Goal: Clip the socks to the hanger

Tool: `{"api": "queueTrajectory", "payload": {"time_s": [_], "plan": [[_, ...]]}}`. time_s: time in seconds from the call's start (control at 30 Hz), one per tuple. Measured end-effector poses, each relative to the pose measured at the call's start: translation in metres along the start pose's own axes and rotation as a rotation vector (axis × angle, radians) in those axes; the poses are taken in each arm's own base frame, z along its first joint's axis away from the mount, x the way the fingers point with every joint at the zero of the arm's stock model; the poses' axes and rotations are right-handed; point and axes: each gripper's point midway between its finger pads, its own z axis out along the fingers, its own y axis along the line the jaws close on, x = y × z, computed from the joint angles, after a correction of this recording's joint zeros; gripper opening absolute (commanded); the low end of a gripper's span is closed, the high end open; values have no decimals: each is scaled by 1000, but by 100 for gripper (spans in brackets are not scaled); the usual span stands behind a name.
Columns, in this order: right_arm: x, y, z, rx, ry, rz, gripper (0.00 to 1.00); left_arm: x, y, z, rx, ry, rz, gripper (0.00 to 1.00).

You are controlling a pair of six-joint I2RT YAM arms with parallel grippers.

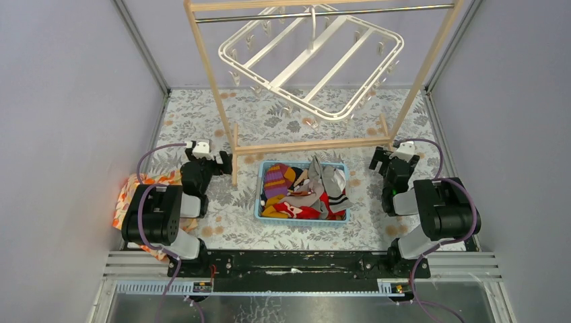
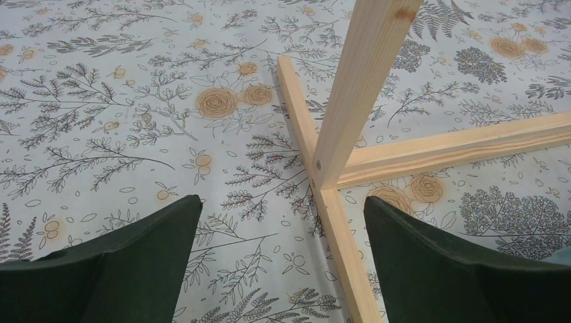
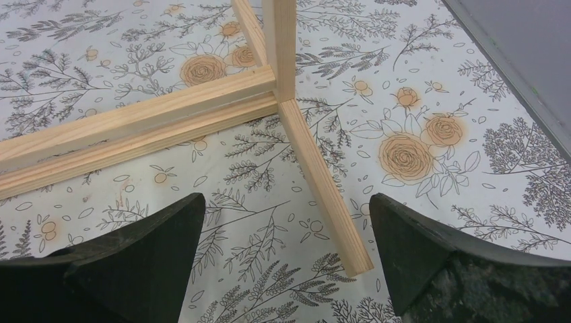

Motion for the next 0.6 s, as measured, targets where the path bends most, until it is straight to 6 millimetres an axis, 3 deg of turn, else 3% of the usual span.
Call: {"api": "queueTrajectory", "payload": {"time_s": [0.13, 0.2, 0.3, 0.37, 0.47, 0.53, 0.6], "plan": [[0, -5, -3, 27, 34, -5, 100, 0, 0, 0, 0, 0, 0, 99], [-16, -4, -2, 35, 49, 11, 100, 0, 0, 0, 1, 0, 0, 99], [-81, 9, 0, 11, -27, 131, 100, -2, 0, -2, 19, 2, -9, 99], [-126, 15, -8, -24, -88, 251, 100, -8, 7, -5, 14, 24, -24, 99], [-174, 24, -22, -113, -140, 374, 88, -58, 13, 7, 27, 38, -11, 99], [-186, 36, -34, -215, -147, 394, 87, -107, 8, 15, 67, 27, 19, 99], [-185, 51, -53, -325, -142, 410, 82, -151, -2, 11, 122, 20, 51, 99]]}}
